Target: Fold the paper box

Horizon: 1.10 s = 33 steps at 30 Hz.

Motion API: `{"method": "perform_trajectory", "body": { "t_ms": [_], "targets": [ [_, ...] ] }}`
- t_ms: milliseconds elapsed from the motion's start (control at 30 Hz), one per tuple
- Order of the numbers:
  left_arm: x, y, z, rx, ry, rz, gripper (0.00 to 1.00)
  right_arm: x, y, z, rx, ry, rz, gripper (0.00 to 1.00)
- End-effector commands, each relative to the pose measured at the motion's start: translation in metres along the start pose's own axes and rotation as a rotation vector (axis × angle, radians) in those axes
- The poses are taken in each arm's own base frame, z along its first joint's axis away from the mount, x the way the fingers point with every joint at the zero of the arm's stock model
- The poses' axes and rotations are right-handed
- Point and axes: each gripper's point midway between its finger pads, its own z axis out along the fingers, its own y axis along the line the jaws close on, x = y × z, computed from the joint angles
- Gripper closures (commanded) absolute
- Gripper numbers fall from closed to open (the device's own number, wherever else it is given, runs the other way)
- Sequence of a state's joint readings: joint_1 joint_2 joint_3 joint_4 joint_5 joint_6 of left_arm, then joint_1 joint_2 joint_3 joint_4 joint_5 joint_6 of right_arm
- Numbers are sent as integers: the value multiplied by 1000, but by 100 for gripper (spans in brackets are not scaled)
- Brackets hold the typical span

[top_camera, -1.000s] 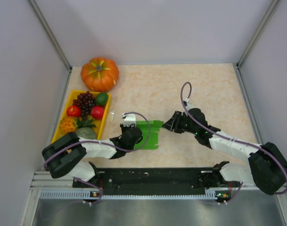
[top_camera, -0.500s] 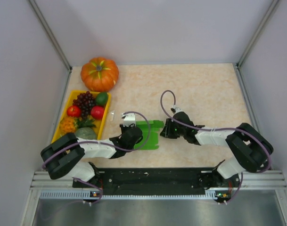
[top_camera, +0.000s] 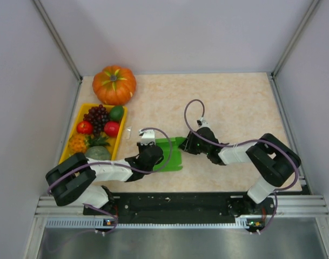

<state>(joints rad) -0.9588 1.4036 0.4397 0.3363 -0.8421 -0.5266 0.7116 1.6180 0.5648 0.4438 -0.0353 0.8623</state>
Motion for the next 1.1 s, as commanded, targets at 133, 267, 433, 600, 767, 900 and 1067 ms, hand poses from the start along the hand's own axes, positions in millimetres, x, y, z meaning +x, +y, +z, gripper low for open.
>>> {"method": "perform_trajectory", "body": {
  "t_ms": [133, 267, 433, 600, 767, 900, 1067],
  "targets": [
    [-4, -11, -5, 39, 6, -14, 100, -12, 26, 3, -73, -64, -11, 91],
    [-3, -15, -5, 42, 9, 1, 100, -14, 41, -2, -82, -86, -43, 100],
    [-7, -21, -6, 51, 5, -2, 100, -5, 53, 1, -83, -79, -73, 100],
    [-6, -26, -8, 62, 6, 0, 100, 6, 60, 11, -91, -44, -87, 99],
    [-3, -26, -9, 62, 13, -4, 100, 11, 66, 21, -112, -20, -85, 99],
    [-2, -25, -9, 57, 15, -5, 100, 18, 63, 24, -109, 4, -81, 97],
    [0, -18, -10, 41, 8, 14, 100, 21, 38, -9, 6, 92, -180, 80]
  ]
}}
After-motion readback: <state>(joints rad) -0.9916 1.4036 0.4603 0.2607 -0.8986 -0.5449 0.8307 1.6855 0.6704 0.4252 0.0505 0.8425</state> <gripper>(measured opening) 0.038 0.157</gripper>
